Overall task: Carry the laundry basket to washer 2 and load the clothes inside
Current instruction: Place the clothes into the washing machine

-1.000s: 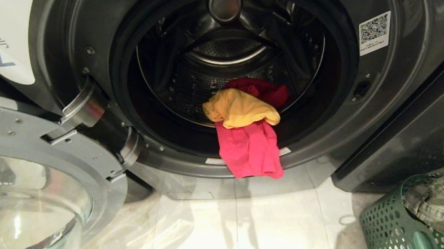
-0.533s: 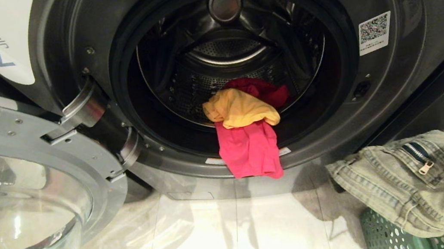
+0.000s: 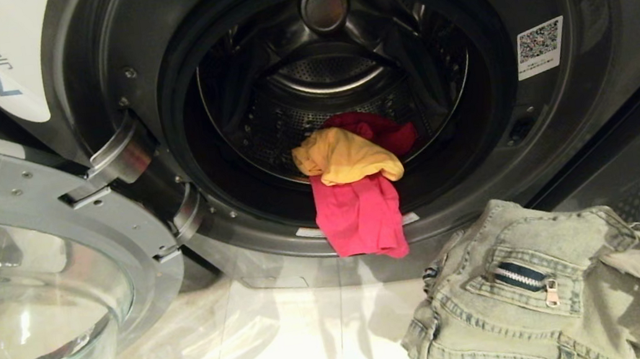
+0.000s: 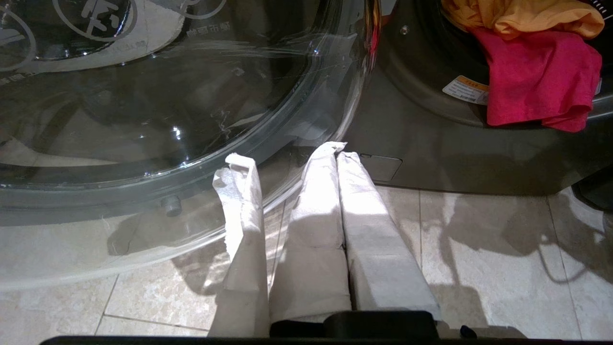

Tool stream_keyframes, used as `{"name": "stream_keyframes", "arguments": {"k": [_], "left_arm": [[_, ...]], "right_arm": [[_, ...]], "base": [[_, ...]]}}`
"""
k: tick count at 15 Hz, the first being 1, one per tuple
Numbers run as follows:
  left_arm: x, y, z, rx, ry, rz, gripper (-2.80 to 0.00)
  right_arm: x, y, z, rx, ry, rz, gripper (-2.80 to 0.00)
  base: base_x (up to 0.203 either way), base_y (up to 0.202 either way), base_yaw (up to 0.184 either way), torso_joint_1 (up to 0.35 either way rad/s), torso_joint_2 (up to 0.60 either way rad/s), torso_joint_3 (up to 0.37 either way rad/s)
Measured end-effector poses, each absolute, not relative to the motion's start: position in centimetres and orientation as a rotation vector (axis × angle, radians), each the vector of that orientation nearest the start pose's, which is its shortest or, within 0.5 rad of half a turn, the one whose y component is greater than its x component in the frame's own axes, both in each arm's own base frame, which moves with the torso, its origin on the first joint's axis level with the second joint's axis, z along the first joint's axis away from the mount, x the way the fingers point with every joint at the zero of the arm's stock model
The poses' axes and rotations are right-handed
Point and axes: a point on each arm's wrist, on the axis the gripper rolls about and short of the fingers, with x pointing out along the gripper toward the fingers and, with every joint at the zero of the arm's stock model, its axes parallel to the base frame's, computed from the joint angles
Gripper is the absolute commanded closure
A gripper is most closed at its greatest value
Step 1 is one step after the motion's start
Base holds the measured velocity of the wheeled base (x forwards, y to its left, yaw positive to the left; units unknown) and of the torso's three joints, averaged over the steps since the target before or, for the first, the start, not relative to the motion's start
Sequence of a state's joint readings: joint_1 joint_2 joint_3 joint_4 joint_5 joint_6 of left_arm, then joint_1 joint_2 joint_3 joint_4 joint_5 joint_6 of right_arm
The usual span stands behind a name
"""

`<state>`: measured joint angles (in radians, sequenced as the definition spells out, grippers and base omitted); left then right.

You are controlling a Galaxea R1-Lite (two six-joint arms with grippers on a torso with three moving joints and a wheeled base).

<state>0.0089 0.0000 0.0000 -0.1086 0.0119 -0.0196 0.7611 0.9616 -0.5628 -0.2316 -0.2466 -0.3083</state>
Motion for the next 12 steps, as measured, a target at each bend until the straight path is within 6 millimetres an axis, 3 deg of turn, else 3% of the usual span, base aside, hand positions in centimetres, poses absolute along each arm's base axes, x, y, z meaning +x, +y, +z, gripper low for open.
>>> {"name": "stream_keyframes", "arguments": {"k": [4,8,12], "left_arm": [[-2.3,0.0,8.7,-0.019,-0.109,0.020,0.00],[-2.3,0.0,8.7,-0.020,-0.109,0.020,0.00],[-2.3,0.0,8.7,-0.020,-0.108,0.020,0.00]], "right_arm": [[11.1,9.8,23.2,-0.337,-0.004,0.482,0.00],[11.9,11.4,23.1,-0.348,0.005,0.506,0.00],[13.4,14.2,24.1,-0.288,-0.092,0.499,0.00]], "base": [[0.000,0.000,0.000,0.000,0.00,0.000],[0.000,0.000,0.000,0.000,0.00,0.000],[0.000,0.000,0.000,0.000,0.00,0.000]]}}
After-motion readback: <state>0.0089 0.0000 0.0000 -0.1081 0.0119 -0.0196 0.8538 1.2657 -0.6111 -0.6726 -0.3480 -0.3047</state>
